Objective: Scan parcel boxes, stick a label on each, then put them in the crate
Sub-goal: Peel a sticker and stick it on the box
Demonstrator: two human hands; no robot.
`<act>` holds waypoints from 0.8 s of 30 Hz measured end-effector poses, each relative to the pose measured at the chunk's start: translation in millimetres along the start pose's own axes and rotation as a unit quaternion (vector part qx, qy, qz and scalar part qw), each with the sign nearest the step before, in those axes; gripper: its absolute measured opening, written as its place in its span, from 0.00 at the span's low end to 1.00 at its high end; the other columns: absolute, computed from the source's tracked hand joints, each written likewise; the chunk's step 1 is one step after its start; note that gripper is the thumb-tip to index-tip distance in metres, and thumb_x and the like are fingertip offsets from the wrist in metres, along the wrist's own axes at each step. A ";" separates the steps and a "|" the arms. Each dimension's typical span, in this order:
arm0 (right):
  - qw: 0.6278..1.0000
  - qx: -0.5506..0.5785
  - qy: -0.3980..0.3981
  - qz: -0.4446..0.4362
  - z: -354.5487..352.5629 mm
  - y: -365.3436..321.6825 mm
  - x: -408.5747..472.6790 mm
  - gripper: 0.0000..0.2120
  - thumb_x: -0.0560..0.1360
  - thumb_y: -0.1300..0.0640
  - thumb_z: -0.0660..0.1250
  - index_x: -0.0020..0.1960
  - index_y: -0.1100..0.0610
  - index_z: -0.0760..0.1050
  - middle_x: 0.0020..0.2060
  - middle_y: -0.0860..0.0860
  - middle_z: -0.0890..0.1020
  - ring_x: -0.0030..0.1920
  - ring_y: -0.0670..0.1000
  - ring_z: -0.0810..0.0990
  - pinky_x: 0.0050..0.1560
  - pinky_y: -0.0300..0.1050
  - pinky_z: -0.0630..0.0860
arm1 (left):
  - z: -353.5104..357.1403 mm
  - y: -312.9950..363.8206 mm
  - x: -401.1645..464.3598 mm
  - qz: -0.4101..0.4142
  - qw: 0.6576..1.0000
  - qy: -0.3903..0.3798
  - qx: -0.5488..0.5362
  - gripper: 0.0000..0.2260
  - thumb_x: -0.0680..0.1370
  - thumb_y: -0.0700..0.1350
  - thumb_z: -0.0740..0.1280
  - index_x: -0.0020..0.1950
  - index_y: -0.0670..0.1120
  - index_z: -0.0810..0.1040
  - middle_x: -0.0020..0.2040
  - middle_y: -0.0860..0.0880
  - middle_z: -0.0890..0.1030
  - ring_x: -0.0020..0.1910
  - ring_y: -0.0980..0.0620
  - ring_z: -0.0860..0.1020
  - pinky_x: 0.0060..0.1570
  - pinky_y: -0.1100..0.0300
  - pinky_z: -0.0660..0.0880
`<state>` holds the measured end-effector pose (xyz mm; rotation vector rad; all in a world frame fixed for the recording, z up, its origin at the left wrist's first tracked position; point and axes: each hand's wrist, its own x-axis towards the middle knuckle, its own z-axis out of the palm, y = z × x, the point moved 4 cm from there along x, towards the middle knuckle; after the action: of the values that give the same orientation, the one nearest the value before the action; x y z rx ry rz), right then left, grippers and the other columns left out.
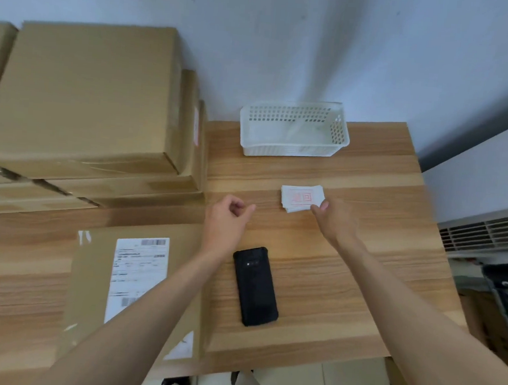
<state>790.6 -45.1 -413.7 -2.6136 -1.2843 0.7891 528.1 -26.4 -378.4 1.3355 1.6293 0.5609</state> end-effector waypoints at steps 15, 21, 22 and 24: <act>0.992 0.127 0.015 -0.014 20.0 34.7 61.8 0.12 0.76 0.48 0.71 0.49 0.56 0.74 0.52 0.52 0.80 0.49 0.55 0.78 0.45 0.49 0.69 | 122.9 -0.5 70.4 -0.094 0.994 -0.015 0.046 0.11 0.76 0.54 0.75 0.49 0.50 0.78 0.46 0.56 0.78 0.45 0.54 0.78 0.42 0.58 0.72; 0.971 0.240 0.000 0.020 27.1 36.3 65.5 0.10 0.75 0.53 0.73 0.50 0.57 0.77 0.48 0.50 0.81 0.50 0.52 0.80 0.46 0.46 0.71 | 129.4 -5.7 76.2 -0.113 0.993 -0.021 -0.004 0.05 0.78 0.47 0.74 0.46 0.48 0.81 0.42 0.57 0.78 0.39 0.61 0.73 0.45 0.60 0.70; 0.967 0.254 -0.001 0.018 27.2 35.7 65.1 0.08 0.75 0.54 0.73 0.49 0.56 0.76 0.48 0.49 0.81 0.50 0.52 0.80 0.48 0.47 0.73 | 128.2 -5.5 76.3 -0.111 0.993 -0.025 -0.011 0.04 0.78 0.47 0.73 0.47 0.47 0.83 0.44 0.57 0.80 0.39 0.61 0.73 0.46 0.60 0.69; 0.964 0.267 0.002 0.014 25.8 34.8 63.3 0.06 0.75 0.56 0.72 0.49 0.54 0.76 0.48 0.50 0.82 0.51 0.52 0.81 0.50 0.47 0.75 | 124.1 -3.5 75.8 -0.098 0.995 -0.026 -0.003 0.06 0.79 0.47 0.72 0.52 0.46 0.86 0.50 0.55 0.83 0.42 0.60 0.74 0.47 0.61 0.70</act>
<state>833.9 -21.5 -472.5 -2.1981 -0.8760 0.9721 634.5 18.2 -467.0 1.1602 1.6906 0.4103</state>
